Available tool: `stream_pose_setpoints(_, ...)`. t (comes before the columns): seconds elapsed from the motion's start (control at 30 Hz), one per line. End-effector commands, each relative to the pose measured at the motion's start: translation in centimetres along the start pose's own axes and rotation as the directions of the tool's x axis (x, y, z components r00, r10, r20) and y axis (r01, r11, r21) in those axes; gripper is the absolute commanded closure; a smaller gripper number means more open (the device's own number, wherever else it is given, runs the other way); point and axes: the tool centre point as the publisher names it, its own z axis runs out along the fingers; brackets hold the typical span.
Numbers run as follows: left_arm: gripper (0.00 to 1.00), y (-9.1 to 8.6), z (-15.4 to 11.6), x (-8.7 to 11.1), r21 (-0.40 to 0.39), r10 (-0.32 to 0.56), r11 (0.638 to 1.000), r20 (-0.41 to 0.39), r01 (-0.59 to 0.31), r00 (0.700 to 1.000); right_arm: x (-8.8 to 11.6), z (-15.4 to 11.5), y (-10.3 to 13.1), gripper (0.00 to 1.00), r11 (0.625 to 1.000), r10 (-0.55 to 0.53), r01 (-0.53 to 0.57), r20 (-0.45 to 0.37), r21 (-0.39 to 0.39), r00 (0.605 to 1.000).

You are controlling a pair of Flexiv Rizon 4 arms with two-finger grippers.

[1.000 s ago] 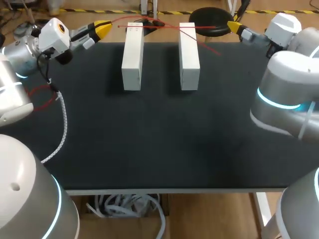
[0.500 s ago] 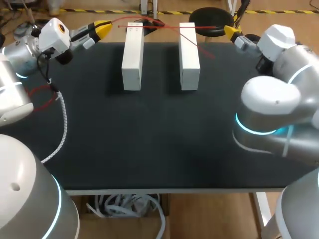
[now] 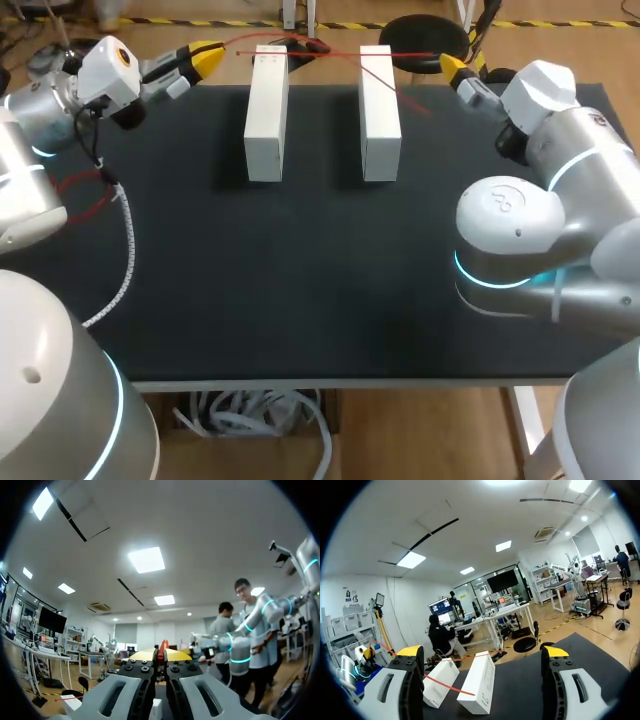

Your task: Grab the tape and strap the tape.

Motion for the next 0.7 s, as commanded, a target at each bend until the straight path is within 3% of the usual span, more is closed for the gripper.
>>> stream_pose_setpoints(0.03, 1.0, 0.1, 0.0, -0.1, 0.002, 0.001, 1.0, -0.002, -0.001, 1.0, 0.2, 0.0, 0.2, 0.0, 1.0, 0.0, 0.0, 0.006, 0.008, 1.0)
stream_pose_setpoints(0.27, 1.0, 0.1, 0.0, -0.1, 0.002, 0.001, 1.0, -0.002, -0.001, 1.0, 0.2, 0.0, 0.2, 0.0, 1.0, 0.0, 0.0, 0.006, 0.008, 1.0)
stream_pose_setpoints(0.47, 1.0, 0.1, 0.0, -0.1, 0.002, 0.001, 1.0, -0.002, -0.001, 1.0, -0.5, -0.4, -1.1, 0.0, 0.976, 0.21, -0.208, 0.034, -0.066, 0.977)
stream_pose_setpoints(0.7, 1.0, 0.1, 0.0, -0.1, 0.002, 0.001, 1.0, -0.002, -0.001, 1.0, 0.5, -0.5, -1.9, 0.0, 0.933, 0.35, -0.346, 0.029, -0.093, 0.936)
